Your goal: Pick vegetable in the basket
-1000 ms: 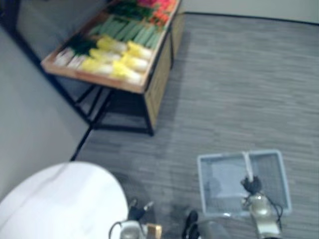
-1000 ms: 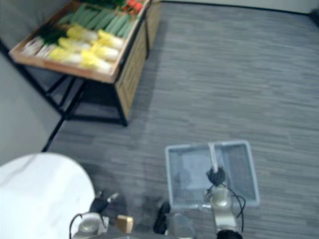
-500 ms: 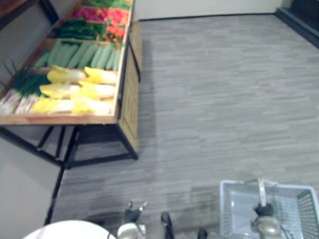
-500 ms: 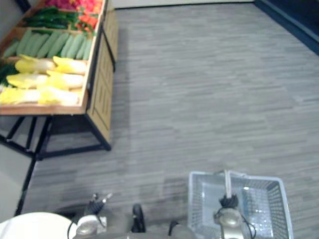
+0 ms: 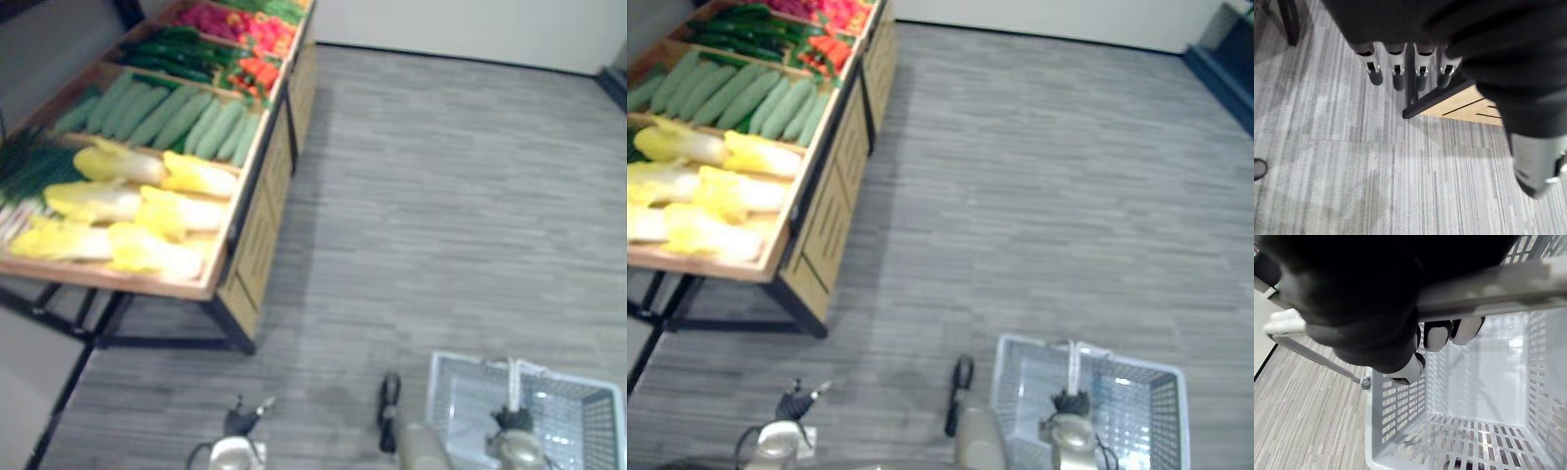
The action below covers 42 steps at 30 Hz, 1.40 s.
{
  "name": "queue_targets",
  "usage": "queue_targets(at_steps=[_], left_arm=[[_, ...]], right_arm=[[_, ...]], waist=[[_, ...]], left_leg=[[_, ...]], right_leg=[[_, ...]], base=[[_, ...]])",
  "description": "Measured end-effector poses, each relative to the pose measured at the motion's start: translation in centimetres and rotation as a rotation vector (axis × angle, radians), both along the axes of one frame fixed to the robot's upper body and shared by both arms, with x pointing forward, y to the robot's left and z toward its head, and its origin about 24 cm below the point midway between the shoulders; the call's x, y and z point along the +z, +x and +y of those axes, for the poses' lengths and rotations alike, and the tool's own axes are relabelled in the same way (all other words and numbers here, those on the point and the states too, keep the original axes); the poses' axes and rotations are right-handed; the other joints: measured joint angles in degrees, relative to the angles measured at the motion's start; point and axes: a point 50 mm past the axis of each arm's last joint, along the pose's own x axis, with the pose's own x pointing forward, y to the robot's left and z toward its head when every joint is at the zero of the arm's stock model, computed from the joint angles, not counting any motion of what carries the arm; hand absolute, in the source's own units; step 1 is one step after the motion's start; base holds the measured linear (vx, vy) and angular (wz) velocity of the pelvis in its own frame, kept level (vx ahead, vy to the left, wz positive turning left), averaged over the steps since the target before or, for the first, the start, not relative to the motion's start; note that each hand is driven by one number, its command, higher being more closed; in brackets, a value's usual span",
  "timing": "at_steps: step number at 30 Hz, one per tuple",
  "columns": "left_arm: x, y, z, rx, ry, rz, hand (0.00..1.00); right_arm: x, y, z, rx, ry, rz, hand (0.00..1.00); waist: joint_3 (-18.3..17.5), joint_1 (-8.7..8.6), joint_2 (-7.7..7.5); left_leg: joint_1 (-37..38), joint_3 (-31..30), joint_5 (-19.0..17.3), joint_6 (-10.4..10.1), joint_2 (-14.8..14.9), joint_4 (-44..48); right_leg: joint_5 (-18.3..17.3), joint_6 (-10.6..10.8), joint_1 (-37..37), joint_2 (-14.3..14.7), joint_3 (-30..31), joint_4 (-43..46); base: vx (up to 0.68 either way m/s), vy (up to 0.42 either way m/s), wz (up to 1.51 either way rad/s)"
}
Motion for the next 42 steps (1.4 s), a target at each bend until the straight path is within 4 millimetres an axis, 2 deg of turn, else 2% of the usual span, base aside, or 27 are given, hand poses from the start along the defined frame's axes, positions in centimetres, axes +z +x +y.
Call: queue_targets(at_steps=[1, 2, 3, 4, 5, 7, 8, 11, 12, 15, 16, 18, 19, 20, 21, 23, 25, 27, 29, 31, 32, 33, 34, 35, 38, 41, 42], left_arm=[[-0.2, -0.3, -0.3, 0.003, -0.010, 0.010, 0.00], [-0.4, -0.5, -1.0, 0.023, -0.034, 0.014, 0.00], [-0.5, -0.6, -1.1, 0.027, -0.039, 0.017, 0.00], [-0.6, -0.7, -1.4, 0.032, -0.048, 0.022, 0.00], [-0.7, -0.8, -1.8, 0.038, -0.062, 0.023, 0.00], [-0.5, -0.6, -1.9, 0.058, -0.074, -0.002, 0.00], [-0.3, -0.4, -1.7, 0.059, -0.069, -0.014, 0.00], [-0.1, -0.1, -1.8, 0.084, -0.087, -0.042, 0.00], [0.0, 0.1, -1.9, 0.095, -0.092, -0.058, 0.00], [0.0, -0.1, -2.1, 0.102, -0.099, -0.063, 0.00], [0.0, -0.2, -2.2, 0.107, -0.103, -0.068, 0.00], [0.0, -0.2, -2.0, 0.110, -0.102, -0.068, 0.00], [0.0, -0.3, -2.1, 0.122, -0.109, -0.066, 0.00], [-0.1, -0.4, -2.2, 0.121, -0.112, -0.059, 0.00], [-0.2, -0.5, -2.2, 0.119, -0.110, -0.055, 0.00], [0.0, -0.5, -1.3, 0.094, -0.078, -0.046, 0.00], [-0.1, -0.8, -0.7, 0.095, -0.057, -0.031, 0.00], [-0.1, -1.0, -0.5, 0.099, -0.051, -0.023, 0.00], [-0.1, -1.1, -0.5, 0.110, -0.042, -0.020, 0.00], [-0.2, -1.3, -0.4, 0.117, -0.040, -0.013, 0.00], [-0.2, -1.2, -0.2, 0.129, -0.038, -0.018, 0.00], [-0.1, -1.1, 0.0, 0.134, -0.035, -0.023, 0.00], [0.0, -1.1, 0.5, 0.168, -0.031, -0.024, 0.00], [-0.3, -1.7, -0.1, 0.224, -0.063, -0.018, 0.00], [-0.5, -2.5, 0.0, 0.280, -0.079, -0.014, 0.00], [-0.5, -1.8, -1.2, 0.309, -0.128, -0.034, 0.00], [-0.5, -1.4, -1.5, 0.303, -0.136, -0.042, 0.00]], right_arm=[[0.1, 0.1, -0.1, 0.001, -0.005, -0.002, 1.00], [0.3, 0.4, -0.3, 0.011, -0.011, -0.009, 1.00], [0.3, 0.7, -0.2, 0.021, -0.008, -0.013, 1.00], [0.4, 1.0, 0.1, 0.033, -0.002, -0.019, 1.00], [0.2, 0.8, 0.3, 0.041, 0.002, -0.012, 1.00], [0.0, 0.3, 0.3, 0.044, 0.001, 0.007, 1.00], [-0.1, 0.2, 0.4, 0.055, 0.000, 0.013, 1.00], [0.2, 0.8, 0.3, 0.067, -0.008, 0.000, 1.00], [0.4, 1.1, 0.1, 0.069, -0.015, -0.009, 1.00], [0.6, 1.2, -0.4, 0.060, -0.026, -0.016, 1.00], [0.6, 1.2, -0.4, 0.056, -0.025, -0.015, 1.00], [0.6, 1.4, -0.2, 0.065, -0.020, -0.019, 1.00], [0.7, 1.7, -0.2, 0.068, -0.022, -0.024, 1.00], [0.9, 2.1, -0.1, 0.068, -0.023, -0.035, 1.00], [0.9, 2.1, 0.0, 0.066, -0.020, -0.038, 1.00], [1.0, 2.3, 0.0, 0.047, -0.016, -0.065, 1.00], [1.1, 2.4, 0.1, 0.055, -0.019, -0.083, 1.00], [1.2, 2.5, 0.1, 0.055, -0.021, -0.090, 1.00], [0.9, 2.4, 0.1, 0.048, -0.013, -0.082, 1.00], [0.6, 2.0, 0.0, 0.030, -0.002, -0.073, 1.00], [0.5, 1.5, -0.4, -0.010, 0.012, -0.080, 1.00], [0.4, 1.1, -0.5, -0.034, 0.020, -0.078, 1.00], [-0.1, 0.4, -0.6, -0.062, 0.038, -0.056, 1.00], [-0.1, 0.0, -1.0, -0.101, 0.046, -0.057, 1.00], [-0.6, -1.0, -0.3, -0.162, 0.090, -0.064, 1.00], [-0.9, -2.5, -0.1, -0.212, 0.093, -0.061, 1.00], [-0.8, -2.5, -0.3, -0.214, 0.090, -0.066, 1.00]], waist=[[-0.3, -0.35, 1.23], [-0.4, -0.22, 3.35], [-0.4, -0.13, 3.53], [-0.3, -0.16, 3.55], [0.6, 0.01, 3.58], [1.6, 1.25, 4.00], [2.2, 1.59, 3.07], [2.3, 2.16, 3.61], [2.3, 2.97, 3.72], [2.1, 2.95, 4.10], [1.9, 3.32, 4.13], [1.3, 4.46, 3.24], [0.5, 4.74, 2.61], [0.7, 4.60, 1.84], [0.8, 4.45, 1.27], [0.4, 3.81, -0.67], [0.5, 3.46, -1.36], [0.5, 3.47, -1.21], [0.6, 3.50, -1.00], [0.1, 3.36, -1.18], [-0.9, 2.39, -2.29], [-0.9, 2.36, -2.67], [0.1, 2.54, -2.29], [0.1, 3.94, -0.29], [-0.2, 3.54, 0.50], [-0.3, 3.44, 0.36], [-0.4, 3.32, 0.48]], left_leg=[[-0.1, 0.0, 0.4, -0.5, 1.5, 1.2], [-2.5, -0.1, 2.5, -2.1, 4.5, 8.2], [-4.5, -0.9, 4.1, -2.7, 5.3, 12.5], [-8.7, -3.3, 9.5, -4.0, 6.8, 22.1], [-13.3, -4.9, 10.9, -5.4, 8.6, 33.9], [-18.7, -3.3, 7.9, -4.9, 10.4, 48.5], [-22.3, -1.1, 5.9, -4.3, 10.0, 51.0], [-28.9, 4.9, 2.9, -2.6, 7.7, 44.5], [-30.3, 8.9, 2.6, -1.4, 6.1, 35.7], [-30.2, 21.6, 8.9, 2.8, 1.4, 10.8], [-29.9, 24.1, 12.5, 6.9, 0.9, 8.5], [-29.0, 25.2, 11.7, 10.5, -1.2, 8.5], [-28.2, 24.2, 9.6, 12.2, -3.4, 8.1], [-26.5, 22.5, 8.3, 11.8, -5.4, 7.8], [-25.5, 21.2, 8.0, 12.4, -6.5, 7.9], [-20.7, 15.1, 5.6, 13.0, -9.5, 7.8], [-16.4, 8.0, 4.8, 12.8, -9.6, 6.4], [-14.2, 3.1, 4.9, 12.7, -9.0, 5.2], [-12.6, -4.6, 5.2, 11.6, -7.1, 4.9], [-13.4, -10.1, 4.9, 11.0, -6.5, 5.3], [-16.2, -15.9, 3.1, 7.8, -6.2, 7.5], [-17.1, -17.8, 1.6, 5.4, -6.2, 8.8], [-18.3, -20.3, -2.2, 1.9, -4.9, 12.4], [-20.1, -20.8, -2.4, 0.9, -1.6, 15.4], [-20.4, -19.9, 0.9, 0.5, 1.4, 15.6], [-20.6, -4.1, 4.8, 2.2, 4.6, 13.1], [-20.5, 5.4, 5.0, 2.5, 5.0, 13.1]], right_leg=[[0.0, -0.2, -0.8, 1.0, 0.2, 2.5], [-3.3, -2.9, -0.6, 3.5, -0.6, 4.7], [-4.2, -3.4, -0.1, 4.2, -0.7, 4.7], [-5.7, -4.2, 2.2, 5.3, -1.2, 3.8], [-6.6, -4.7, 6.6, 6.8, -1.5, 1.3], [-7.7, -5.3, 13.8, 8.5, -1.5, -2.5], [-8.5, -5.4, 16.8, 8.7, -1.5, -4.0], [-9.6, -4.9, 20.2, 8.3, -1.4, -6.3], [-9.6, -4.3, 21.4, 7.8, -1.3, -7.5], [-11.4, -2.3, 26.1, 6.5, -5.1, -11.0], [-12.6, -1.0, 27.4, 6.4, -6.1, -11.2], [-16.2, 2.0, 28.1, 3.8, -7.6, -7.5], [-19.6, 4.5, 25.9, 0.7, -8.5, 0.9], [-21.6, 6.6, 22.0, -3.2, -8.3, 14.6], [-21.1, 7.2, 19.9, -5.3, -7.6, 22.6], [-15.3, 8.8, 13.2, -8.9, -1.1, 45.1], [-17.3, 5.4, 9.3, -6.5, 1.1, 52.6], [-18.5, 3.5, 7.4, -5.0, 1.1, 49.7], [-20.4, 2.2, 6.3, -2.2, 4.4, 33.1], [-19.6, 3.4, 6.3, 1.0, 14.3, 19.5], [-18.8, 4.8, 6.8, 2.2, 26.6, 8.7], [-18.7, 4.9, 7.3, 2.1, 30.2, 5.8], [-14.3, 8.9, 8.5, 3.2, 31.4, 6.2], [-16.4, 6.3, 9.1, 5.5, 27.2, 10.0], [-20.4, 3.2, 12.2, 4.9, 16.8, 14.1], [-21.1, 2.0, 16.8, 2.5, 7.4, 10.6], [-21.3, 1.7, 16.9, 1.6, 5.1, 9.9]], base=[[0.69, -0.501, -0.07], [0.53, -0.420, -0.17], [0.52, -0.427, -0.22], [0.54, -0.381, -0.01], [0.54, -0.342, 0.04], [0.47, -0.237, 0.05], [0.40, -0.197, 0.03], [0.35, -0.095, -0.05], [0.30, 0.039, -0.01], [0.35, 0.085, 0.43], [0.41, 0.125, 0.66], [0.46, 0.169, 0.54], [0.64, 0.275, 0.67], [0.55, 0.243, 0.73], [0.47, 0.195, 0.91], [0.46, 0.070, 1.42], [0.58, -0.067, 1.82], [0.44, -0.153, 1.61], [0.41, -0.229, 1.85], [0.43, -0.410, 1.93], [0.45, -0.505, 2.31], [0.45, -0.568, 2.60], [0.33, -0.505, 1.88], [0.29, -0.507, 1.64], [0.17, -0.418, 1.69], [0.08, -0.288, 1.70], [-0.02, -0.127, 1.13]])
